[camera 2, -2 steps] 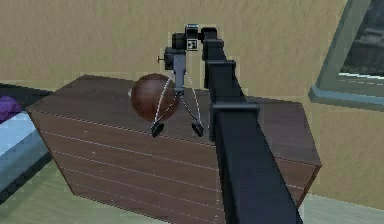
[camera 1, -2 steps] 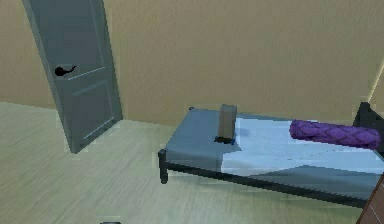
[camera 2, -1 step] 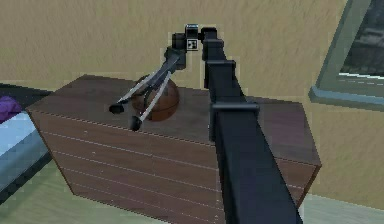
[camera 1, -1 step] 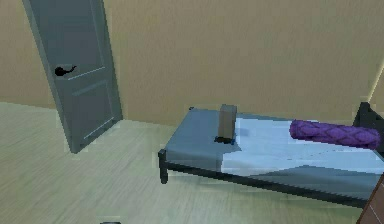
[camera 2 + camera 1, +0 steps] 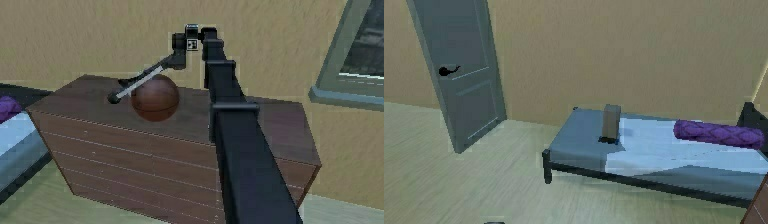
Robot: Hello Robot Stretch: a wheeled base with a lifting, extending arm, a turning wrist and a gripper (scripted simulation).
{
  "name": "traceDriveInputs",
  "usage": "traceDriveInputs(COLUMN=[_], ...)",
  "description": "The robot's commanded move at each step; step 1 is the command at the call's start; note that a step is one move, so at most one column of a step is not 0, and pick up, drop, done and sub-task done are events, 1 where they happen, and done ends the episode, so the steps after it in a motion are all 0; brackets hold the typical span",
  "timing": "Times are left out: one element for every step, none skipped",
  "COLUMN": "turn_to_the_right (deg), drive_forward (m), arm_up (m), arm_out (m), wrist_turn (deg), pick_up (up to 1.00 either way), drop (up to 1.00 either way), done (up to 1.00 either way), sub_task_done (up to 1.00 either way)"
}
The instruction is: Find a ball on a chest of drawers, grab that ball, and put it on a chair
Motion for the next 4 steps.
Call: traceDriveInputs(turn_to_the_right=[0.0, 0.0, 0.0, 0.0], drive_forward=[0.00, 0.00, 0.00, 0.00], arm_up=[0.00, 0.00, -0.16, 0.00], arm_out=[0.00, 0.00, 0.00, 0.00], wrist_turn=[45.0, 3.0, 0.0, 0.0], pick_up=[0.00, 0.00, 0.00, 1.00], drop=[0.00, 0.00, 0.00, 0.00], done=[0.00, 0.00, 0.00, 0.00], sub_task_done=[0.00, 0.00, 0.00, 0.00])
